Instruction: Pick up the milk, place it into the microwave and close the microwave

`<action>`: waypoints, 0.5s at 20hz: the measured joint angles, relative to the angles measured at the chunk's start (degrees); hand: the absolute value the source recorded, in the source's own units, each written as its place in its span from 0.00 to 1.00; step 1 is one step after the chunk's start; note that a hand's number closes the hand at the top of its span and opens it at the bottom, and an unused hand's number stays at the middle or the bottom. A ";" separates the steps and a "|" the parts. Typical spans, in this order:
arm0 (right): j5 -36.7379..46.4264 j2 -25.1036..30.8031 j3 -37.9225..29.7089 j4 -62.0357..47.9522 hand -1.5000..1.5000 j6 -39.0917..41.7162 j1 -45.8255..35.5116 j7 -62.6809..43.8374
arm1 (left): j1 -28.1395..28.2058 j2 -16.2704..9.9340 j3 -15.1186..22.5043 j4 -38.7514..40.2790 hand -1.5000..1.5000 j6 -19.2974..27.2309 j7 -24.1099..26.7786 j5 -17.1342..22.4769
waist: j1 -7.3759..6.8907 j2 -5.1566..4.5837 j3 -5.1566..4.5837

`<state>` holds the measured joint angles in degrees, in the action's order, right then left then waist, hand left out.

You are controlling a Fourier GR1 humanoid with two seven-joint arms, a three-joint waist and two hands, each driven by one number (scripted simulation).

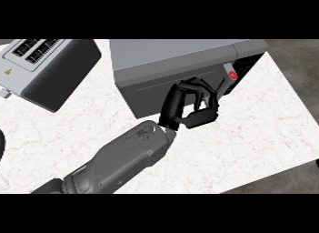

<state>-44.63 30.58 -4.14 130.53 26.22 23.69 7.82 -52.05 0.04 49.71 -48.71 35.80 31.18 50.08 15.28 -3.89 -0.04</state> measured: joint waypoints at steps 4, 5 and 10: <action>-0.67 0.40 -0.07 0.44 0.00 0.41 -0.21 -0.17 | 0.07 0.00 0.03 0.14 1.00 0.84 1.46 0.87 | 0.44 -0.08 0.03; -0.75 0.56 -0.10 0.59 0.00 0.40 -0.30 -0.32 | 0.04 0.00 0.13 0.19 1.00 0.95 1.80 1.01 | 0.48 -0.12 0.01; -1.31 1.03 -0.10 1.05 0.00 0.38 -0.58 -0.77 | -0.02 0.00 0.39 0.45 1.00 1.48 3.51 1.87 | 0.76 -0.26 -0.02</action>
<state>-45.94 31.61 -4.24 131.58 26.60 23.11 7.05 -52.07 0.04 50.10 -48.26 37.29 34.69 51.95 16.04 -4.15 -0.06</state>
